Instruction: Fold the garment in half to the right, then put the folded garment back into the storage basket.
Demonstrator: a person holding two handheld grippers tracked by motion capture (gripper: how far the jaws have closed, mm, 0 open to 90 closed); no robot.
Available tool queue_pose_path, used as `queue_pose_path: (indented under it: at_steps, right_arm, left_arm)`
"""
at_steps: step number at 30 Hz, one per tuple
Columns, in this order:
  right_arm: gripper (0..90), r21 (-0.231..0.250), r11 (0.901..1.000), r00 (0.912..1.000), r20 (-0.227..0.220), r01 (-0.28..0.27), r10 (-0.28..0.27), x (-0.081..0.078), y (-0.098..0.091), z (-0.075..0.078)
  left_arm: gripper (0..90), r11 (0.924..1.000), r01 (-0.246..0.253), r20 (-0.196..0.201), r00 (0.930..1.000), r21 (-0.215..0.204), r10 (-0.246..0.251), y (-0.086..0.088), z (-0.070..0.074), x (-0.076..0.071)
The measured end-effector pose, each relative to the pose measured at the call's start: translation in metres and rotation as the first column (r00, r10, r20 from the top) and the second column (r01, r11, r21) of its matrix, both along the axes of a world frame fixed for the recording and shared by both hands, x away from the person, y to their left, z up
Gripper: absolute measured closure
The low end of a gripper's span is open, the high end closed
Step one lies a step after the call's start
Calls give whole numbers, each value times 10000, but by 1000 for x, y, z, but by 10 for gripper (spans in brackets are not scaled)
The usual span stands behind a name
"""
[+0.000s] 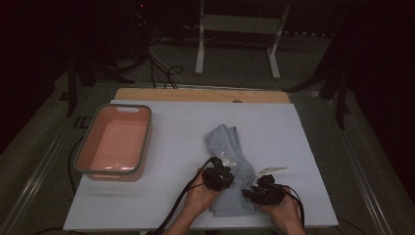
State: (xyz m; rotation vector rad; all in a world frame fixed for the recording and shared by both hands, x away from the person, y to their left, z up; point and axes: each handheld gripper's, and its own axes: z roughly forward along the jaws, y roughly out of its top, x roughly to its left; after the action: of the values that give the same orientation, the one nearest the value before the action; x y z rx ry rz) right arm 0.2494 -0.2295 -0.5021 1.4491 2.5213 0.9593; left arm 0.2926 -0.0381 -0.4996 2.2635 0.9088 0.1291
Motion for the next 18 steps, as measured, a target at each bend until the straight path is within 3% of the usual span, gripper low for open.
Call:
queue_pose_path:
  at_steps: [8, 10, 11, 12, 13, 18]
  right_arm:
    - [771, -97, 9999, 9997, 231, -40, 43, 0, 1, 0]
    - [772, -117, 9999, 9997, 247, -53, 56, 0, 1, 0]
    - [772, -160, 9999, 9996, 265, -64, 68, -1, 1, 0]
    - [772, -181, 9998, 9995, 302, -73, 79, -1, 1, 0]
    - [773, -186, 9998, 9995, 304, -77, 83, -1, 1, 0]
    - [773, -202, 9998, 9995, 300, -57, 63, -1, 2, 0]
  left_arm:
    - [564, 9960, -22, 251, 9997, -893, 45, 11, 12, 2]
    - [456, 9955, -102, 348, 9993, -937, 135, 12, 14, 2]
    - [456, 9954, -238, 424, 9987, -925, 278, 14, 17, 5]
    - [347, 9955, -305, 450, 9984, -898, 347, 14, 18, 6]
    - [310, 9959, -401, 538, 9976, -806, 445, 16, 19, 7]
    - [209, 9896, -1014, 572, 9925, -1021, 1076, 29, 25, 19]
